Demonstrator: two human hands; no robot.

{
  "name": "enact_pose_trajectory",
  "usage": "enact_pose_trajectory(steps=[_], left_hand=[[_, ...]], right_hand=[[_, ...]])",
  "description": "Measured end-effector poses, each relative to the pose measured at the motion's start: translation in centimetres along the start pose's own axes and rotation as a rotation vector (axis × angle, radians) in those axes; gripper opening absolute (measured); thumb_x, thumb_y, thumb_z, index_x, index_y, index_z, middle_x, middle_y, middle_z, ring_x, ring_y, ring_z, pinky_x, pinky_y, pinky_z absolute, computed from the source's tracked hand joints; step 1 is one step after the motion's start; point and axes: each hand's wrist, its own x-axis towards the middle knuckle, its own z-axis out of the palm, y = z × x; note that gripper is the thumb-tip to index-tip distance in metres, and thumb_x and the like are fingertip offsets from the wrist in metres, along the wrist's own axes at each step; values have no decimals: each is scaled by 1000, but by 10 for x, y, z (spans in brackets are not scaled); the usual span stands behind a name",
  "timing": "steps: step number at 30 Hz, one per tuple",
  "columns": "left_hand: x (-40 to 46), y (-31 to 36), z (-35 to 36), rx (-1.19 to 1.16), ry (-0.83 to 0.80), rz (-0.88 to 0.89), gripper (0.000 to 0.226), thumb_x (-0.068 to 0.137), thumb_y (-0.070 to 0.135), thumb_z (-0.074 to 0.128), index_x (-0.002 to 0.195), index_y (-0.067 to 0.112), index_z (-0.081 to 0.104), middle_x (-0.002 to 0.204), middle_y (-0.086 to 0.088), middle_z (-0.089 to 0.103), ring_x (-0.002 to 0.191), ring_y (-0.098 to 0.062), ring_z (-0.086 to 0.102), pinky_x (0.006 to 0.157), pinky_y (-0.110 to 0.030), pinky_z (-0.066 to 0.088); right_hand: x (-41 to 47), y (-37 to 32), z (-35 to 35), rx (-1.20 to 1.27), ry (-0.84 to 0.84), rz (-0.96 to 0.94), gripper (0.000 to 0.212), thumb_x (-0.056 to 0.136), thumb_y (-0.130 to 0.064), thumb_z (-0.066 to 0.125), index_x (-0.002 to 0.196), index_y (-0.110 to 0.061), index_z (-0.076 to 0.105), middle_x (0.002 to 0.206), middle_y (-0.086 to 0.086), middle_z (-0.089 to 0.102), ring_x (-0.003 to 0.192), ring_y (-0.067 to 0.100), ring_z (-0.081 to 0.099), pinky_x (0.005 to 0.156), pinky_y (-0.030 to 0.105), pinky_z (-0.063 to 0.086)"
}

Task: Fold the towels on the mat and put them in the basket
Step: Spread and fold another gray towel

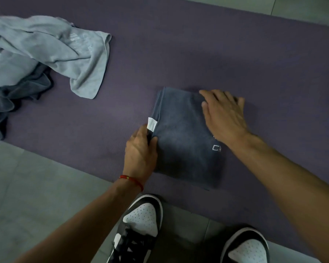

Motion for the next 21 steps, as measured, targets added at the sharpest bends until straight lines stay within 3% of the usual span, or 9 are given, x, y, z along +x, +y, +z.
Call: enact_pose_trajectory(steps=[4, 8, 11, 14, 17, 21], left_hand=[[-3, -8, -3, -59, 52, -13, 11, 95, 17, 61, 102, 10, 63, 92, -3, 68, 82, -17, 63, 77, -36, 55], [1, -9, 0, -31, 43, -10, 10, 95, 17, 60, 101, 9, 63, 92, -5, 67, 82, -19, 62, 76, -38, 54], [1, -11, 3, 1, 64, -2, 7, 93, 13, 60, 96, 6, 62, 89, -8, 65, 78, -21, 59, 70, -35, 49], [0, -14, 4, -16, 72, 9, 8, 94, 11, 59, 98, 6, 63, 92, -9, 64, 80, -21, 59, 71, -37, 52], [3, -16, 4, -12, 91, 14, 10, 93, 8, 58, 101, 4, 63, 93, -10, 62, 80, -22, 56, 71, -39, 51], [6, -16, 2, -9, 125, 9, 5, 92, 5, 57, 94, 4, 61, 88, -11, 61, 75, -23, 54, 66, -35, 45]], right_hand=[[8, 10, 1, -20, -89, 45, 38, 102, -31, 45, 137, -18, 52, 125, 9, 57, 115, 34, 49, 92, 50, 37], [7, -1, 1, -62, -47, -5, 43, 100, -33, 44, 138, -15, 49, 131, 10, 52, 117, 33, 49, 95, 52, 39], [4, -20, 2, -62, -27, -117, 56, 100, -38, 38, 152, -20, 33, 159, 8, 29, 143, 30, 33, 113, 58, 28], [2, -38, 15, -98, -106, -223, 63, 101, -47, 29, 159, -27, 15, 168, 3, 4, 154, 30, 7, 118, 65, 11], [2, -44, 34, -171, -186, -250, 68, 102, -57, 20, 160, -28, 3, 169, 4, -4, 155, 32, -2, 117, 67, 7], [0, -51, 26, -181, -163, -233, 71, 100, -58, 18, 161, -25, 4, 168, 7, -3, 154, 33, -4, 116, 69, 5]])
